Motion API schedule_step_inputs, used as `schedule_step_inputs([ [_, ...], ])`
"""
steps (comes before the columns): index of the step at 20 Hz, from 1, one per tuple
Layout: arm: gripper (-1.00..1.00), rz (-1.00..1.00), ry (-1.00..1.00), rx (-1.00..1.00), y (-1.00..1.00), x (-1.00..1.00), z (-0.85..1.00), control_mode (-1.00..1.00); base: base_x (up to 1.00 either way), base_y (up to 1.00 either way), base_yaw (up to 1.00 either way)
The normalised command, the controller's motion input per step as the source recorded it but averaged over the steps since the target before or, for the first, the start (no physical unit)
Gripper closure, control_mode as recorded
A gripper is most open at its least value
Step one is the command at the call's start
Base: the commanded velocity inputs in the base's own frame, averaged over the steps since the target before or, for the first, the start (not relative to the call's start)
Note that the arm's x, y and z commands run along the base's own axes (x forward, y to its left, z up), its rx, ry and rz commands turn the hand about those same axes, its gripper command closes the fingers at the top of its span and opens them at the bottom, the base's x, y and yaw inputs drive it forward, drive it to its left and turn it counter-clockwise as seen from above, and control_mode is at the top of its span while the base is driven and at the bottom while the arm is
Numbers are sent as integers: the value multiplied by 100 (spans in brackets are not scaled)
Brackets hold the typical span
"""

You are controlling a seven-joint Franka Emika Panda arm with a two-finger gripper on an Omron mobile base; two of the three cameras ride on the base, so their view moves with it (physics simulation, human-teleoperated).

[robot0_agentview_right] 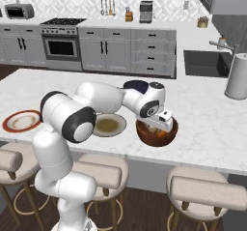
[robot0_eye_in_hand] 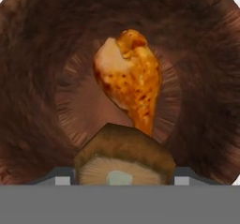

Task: Pick the chicken drumstick and mushroom from their plates and place them in the bowl. Then put the bowl in the fridge.

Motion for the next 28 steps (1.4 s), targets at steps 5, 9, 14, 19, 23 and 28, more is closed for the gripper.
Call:
schedule_step_inputs([
  [5, -100, 0, 0, 0, 0, 0, -2, -100, 0, 0, 0],
  [9, -100, 0, 0, 0, 0, 1, 0, -100, 0, 0, 0],
  [14, -100, 0, -1, 0, 1, 0, 11, -100, 0, 0, 0],
  [19, -100, 0, -10, -7, 47, -2, 46, -100, 0, 0, 0],
  [23, -100, 2, -12, -10, 79, -3, 22, -100, 0, 0, 0],
  [28, -100, 11, -15, -5, 55, 0, -1, -100, 0, 0, 0],
])
